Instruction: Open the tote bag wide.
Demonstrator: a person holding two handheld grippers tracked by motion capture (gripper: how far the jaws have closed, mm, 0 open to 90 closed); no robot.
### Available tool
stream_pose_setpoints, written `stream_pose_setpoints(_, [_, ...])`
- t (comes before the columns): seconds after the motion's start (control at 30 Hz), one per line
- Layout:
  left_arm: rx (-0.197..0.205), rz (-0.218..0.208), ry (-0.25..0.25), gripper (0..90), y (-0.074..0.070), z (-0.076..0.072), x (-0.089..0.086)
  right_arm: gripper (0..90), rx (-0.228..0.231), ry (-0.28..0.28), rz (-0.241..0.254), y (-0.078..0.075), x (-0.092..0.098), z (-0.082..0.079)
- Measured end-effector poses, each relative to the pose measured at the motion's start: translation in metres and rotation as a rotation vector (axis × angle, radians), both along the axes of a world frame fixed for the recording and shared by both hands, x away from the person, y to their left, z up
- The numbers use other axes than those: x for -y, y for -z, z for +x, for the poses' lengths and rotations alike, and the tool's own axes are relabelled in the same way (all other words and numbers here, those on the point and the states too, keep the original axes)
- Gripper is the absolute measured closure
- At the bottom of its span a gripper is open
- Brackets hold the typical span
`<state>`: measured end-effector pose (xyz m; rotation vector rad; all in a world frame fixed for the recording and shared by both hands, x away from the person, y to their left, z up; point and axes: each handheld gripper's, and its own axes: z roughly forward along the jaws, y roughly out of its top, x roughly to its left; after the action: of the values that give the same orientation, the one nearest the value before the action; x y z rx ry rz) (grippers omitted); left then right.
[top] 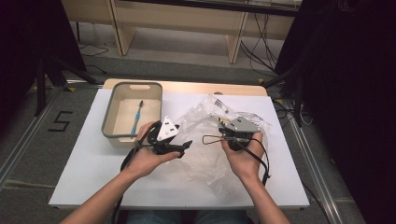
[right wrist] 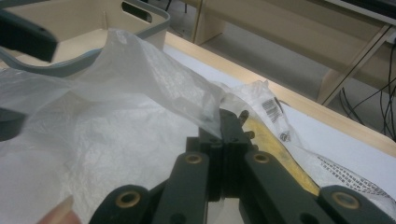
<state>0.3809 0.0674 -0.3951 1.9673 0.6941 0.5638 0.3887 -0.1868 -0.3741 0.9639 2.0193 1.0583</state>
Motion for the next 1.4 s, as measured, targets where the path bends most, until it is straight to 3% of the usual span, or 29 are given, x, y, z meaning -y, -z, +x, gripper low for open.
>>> stream_pose_setpoints(0.2, [-0.006, -0.019, -0.045, 29.1, 0.004, -0.005, -0.025, 90.0, -0.003, -0.010, 0.001, 0.001, -0.001, 0.000])
stream_pose_setpoints(0.5, [-0.018, -0.007, -0.102, 28.5, 0.003, -0.005, -0.052, 90.0, -0.005, -0.009, 0.004, 0.002, 0.000, 0.001])
stream_pose_setpoints(1.2, [-0.035, -0.049, -0.198, 25.9, -0.003, 0.000, -0.096, 90.0, -0.015, 0.000, 0.013, 0.003, 0.004, 0.001])
stream_pose_setpoints(1.4, [-0.043, -0.040, -0.236, 26.4, -0.002, 0.004, -0.104, 90.0, -0.017, 0.006, 0.018, 0.004, 0.006, 0.001])
